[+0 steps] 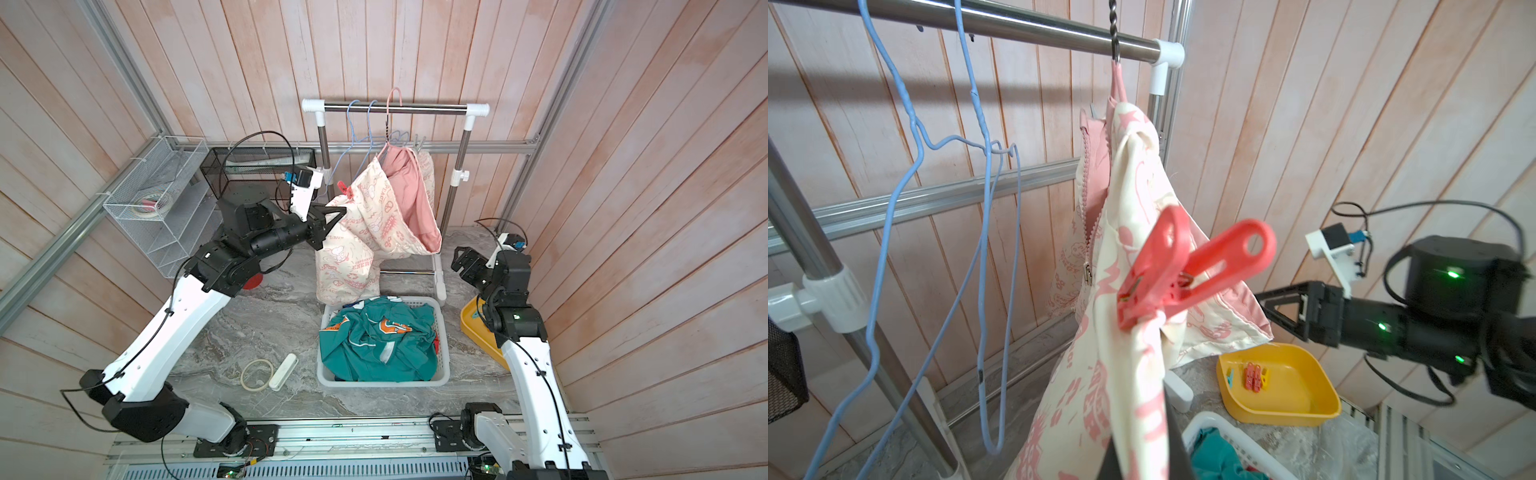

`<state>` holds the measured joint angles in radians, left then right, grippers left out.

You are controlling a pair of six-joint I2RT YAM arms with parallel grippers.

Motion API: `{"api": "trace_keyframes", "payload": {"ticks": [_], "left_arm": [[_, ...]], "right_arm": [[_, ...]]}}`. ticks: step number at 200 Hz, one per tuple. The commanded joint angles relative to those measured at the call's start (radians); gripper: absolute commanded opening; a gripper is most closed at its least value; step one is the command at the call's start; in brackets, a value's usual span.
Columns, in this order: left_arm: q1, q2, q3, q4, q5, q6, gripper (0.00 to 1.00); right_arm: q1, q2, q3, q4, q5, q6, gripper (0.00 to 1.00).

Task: Remove the clothespins securing jackets to the hanger
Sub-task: Pick up the hanger from the clothesline, then adjust the jacket in the basket.

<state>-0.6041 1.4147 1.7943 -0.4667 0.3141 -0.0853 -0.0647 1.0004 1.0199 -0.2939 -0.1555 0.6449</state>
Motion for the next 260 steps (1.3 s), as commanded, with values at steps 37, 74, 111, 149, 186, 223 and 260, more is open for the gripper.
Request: {"api": "trace_keyframes", "payload": {"ticks": [37, 74, 111, 149, 186, 223, 260], "left_arm": [[0.002, -0.216, -0.003, 0.093, 0.164, -0.059, 0.0], [0.001, -0.274, 0.022, 0.053, 0.206, -0.066, 0.0], [0.001, -0.293, 0.066, 0.021, 0.24, -0.07, 0.0], [0.001, -0.28, 0.108, 0.032, 0.307, -0.094, 0.0], [0.001, -0.231, 0.19, 0.05, 0.39, -0.126, 0.0], [0.0, -0.197, 0.214, 0.109, 0.447, -0.178, 0.0], [-0.003, -0.146, 0.234, 0.198, 0.512, -0.248, 0.0]], "right_arm": [[-0.091, 0.175, 0.043, 0.186, -0.16, 0.068, 0.92], [-0.089, 0.291, 0.145, 0.226, -0.18, 0.059, 0.9], [-0.091, 0.358, 0.25, 0.202, -0.147, -0.025, 0.9], [-0.092, 0.353, 0.253, 0.173, -0.194, -0.054, 0.87], [-0.091, 0.316, 0.145, 0.224, -0.211, -0.044, 0.84], [-0.03, 0.262, 0.119, 0.24, -0.251, -0.032, 0.81], [-0.035, 0.116, 0.028, 0.279, -0.328, 0.003, 0.82]]}}
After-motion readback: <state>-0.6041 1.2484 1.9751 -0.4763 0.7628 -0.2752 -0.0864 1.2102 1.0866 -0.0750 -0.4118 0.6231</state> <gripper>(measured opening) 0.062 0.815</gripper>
